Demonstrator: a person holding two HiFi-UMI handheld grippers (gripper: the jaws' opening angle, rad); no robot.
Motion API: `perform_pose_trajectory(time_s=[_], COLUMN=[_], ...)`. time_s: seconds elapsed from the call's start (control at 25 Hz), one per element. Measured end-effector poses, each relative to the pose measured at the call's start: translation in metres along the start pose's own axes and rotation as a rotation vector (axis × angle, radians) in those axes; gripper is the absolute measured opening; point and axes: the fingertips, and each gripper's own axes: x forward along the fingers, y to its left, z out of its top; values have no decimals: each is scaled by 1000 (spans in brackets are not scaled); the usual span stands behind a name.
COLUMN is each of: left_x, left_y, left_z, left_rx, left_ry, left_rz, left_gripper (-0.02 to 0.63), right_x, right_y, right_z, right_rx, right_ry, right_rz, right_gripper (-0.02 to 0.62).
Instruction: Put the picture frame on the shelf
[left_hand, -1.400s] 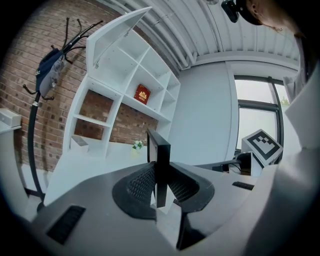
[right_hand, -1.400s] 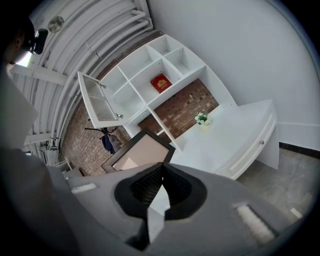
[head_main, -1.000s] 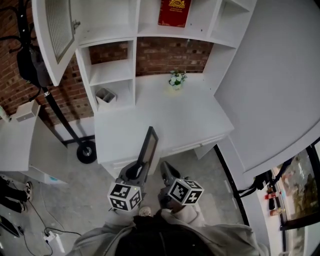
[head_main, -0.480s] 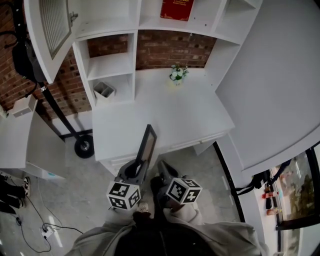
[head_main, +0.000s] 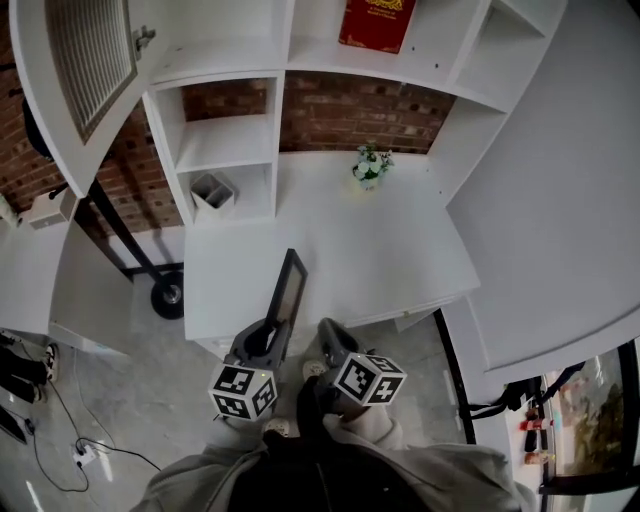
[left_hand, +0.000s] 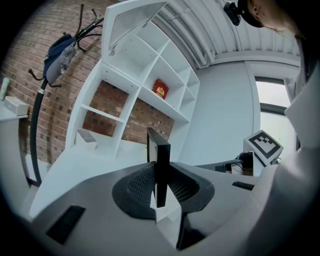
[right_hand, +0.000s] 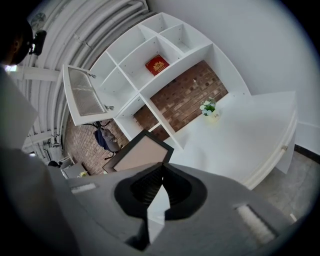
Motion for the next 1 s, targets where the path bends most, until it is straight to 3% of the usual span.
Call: perform_pose_trajectory(time_s=[0.48, 1.0], left_x=[71, 111], left_y=[53, 92], left_z=[29, 65], left_rx=[-27, -67], left_ry=[-47, -124], left_rz=[149, 333], left_gripper=[71, 71], right_x=[94, 166], right_y=[-25, -32], right_z=[44, 78], right_rx=[-39, -72], right_ry=[107, 225], right_rz=[112, 268], right_gripper=[0, 0])
